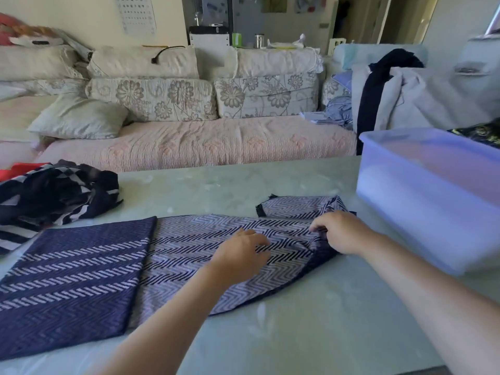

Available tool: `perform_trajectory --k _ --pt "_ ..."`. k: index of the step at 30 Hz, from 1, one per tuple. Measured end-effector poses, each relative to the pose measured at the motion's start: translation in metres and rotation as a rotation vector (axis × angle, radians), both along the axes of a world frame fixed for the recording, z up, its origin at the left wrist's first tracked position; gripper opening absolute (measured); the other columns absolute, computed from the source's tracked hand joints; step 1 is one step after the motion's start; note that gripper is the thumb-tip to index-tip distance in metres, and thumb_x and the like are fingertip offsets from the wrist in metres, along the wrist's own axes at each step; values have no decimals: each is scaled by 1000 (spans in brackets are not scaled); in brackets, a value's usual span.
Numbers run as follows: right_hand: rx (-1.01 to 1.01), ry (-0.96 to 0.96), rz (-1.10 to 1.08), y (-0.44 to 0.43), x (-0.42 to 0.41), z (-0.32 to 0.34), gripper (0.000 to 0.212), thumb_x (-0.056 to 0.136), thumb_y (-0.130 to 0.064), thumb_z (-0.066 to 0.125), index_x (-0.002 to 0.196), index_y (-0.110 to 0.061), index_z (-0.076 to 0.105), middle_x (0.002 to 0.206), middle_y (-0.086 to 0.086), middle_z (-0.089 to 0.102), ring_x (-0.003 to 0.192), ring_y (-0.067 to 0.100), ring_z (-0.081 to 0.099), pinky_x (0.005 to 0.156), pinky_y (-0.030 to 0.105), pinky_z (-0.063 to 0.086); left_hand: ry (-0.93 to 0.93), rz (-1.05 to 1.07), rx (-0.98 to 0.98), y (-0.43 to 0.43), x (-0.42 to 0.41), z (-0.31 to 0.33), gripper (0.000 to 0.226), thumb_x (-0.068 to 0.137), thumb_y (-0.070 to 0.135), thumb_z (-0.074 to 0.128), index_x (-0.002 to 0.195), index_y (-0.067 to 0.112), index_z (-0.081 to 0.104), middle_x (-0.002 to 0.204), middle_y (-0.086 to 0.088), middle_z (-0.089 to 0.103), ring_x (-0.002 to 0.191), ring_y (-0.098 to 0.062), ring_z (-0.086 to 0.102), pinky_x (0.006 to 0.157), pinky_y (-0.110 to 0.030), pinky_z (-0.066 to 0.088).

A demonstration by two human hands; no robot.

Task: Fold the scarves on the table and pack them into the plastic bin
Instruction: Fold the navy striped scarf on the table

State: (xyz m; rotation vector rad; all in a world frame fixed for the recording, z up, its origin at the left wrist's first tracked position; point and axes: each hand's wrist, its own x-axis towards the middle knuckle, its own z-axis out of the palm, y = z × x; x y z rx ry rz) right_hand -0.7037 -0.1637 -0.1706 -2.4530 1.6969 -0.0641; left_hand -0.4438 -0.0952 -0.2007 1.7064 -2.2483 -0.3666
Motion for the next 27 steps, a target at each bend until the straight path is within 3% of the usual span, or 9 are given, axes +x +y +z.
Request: perform_trajectory --k 4,6,11,15,17,20,23,25,27 --pt "-70 175 77 3 -26 -1 59 81 -3 52 125 -41 63 129 -13 61 124 14 53 101 34 31 -52 -64 9 -5 -71 0 53 84 58 60 130 31 56 125 4 58 122 -18 46 95 -37 47" --pt "-74 251 65 5 -34 -1 57 82 -7 55 127 -41 61 126 -12 60 124 14 52 105 40 26 -63 -63 8 -9 -91 -1 46 83 45 64 126 29 58 120 1 61 117 -21 52 89 -36 49" --pt "-141 172 -42 9 -57 17 30 79 -8 58 93 -32 69 98 -9 69 101 16 61 114 39 21 157 -61 33 -10 -106 3 31 85 18 59 113 28 68 110 2 68 97 -21 62 83 -31 52" --pt "169 146 -49 25 -63 33 12 71 -28 60 77 -26 71 82 -6 70 84 21 66 74 30 51 2 -242 208 -2 -107 7 34 84 22 58 115 34 67 112 9 66 99 -14 61 89 -26 49" --pt "276 183 -95 31 -57 36 29 71 -42 55 64 -15 56 69 2 58 69 26 57 56 32 41 -14 -280 247 -1 -109 10 21 84 32 56 97 32 72 98 10 71 89 -11 63 81 -26 51" --pt "-30 66 -103 28 -51 35 32 82 -38 48 59 -16 43 60 2 44 61 24 44 54 33 32 150 -169 69 -15 -109 12 20 88 32 56 70 25 62 72 5 63 67 -13 56 66 -30 48" --pt "-275 -125 -57 13 -47 24 23 91 -20 49 89 -26 71 99 -2 66 94 24 58 76 36 50 169 -21 -160 -44 -102 7 17 95 14 53 97 15 70 98 -3 65 87 -18 56 78 -29 44" --pt "-258 -68 -23 3 -43 11 36 95 -14 49 125 -27 65 139 3 51 123 26 48 93 41 47 9 4 -78 -62 -95 1 29 97 14 51 124 16 62 127 -4 57 118 -22 49 97 -33 41" --pt "-195 47 -49 -3 -41 -2 49 99 -17 46 145 -35 46 153 8 32 132 31 40 96 43 44 -163 -25 50 -73 -91 -3 42 99 18 51 140 22 49 145 -2 45 133 -23 39 109 -39 36"
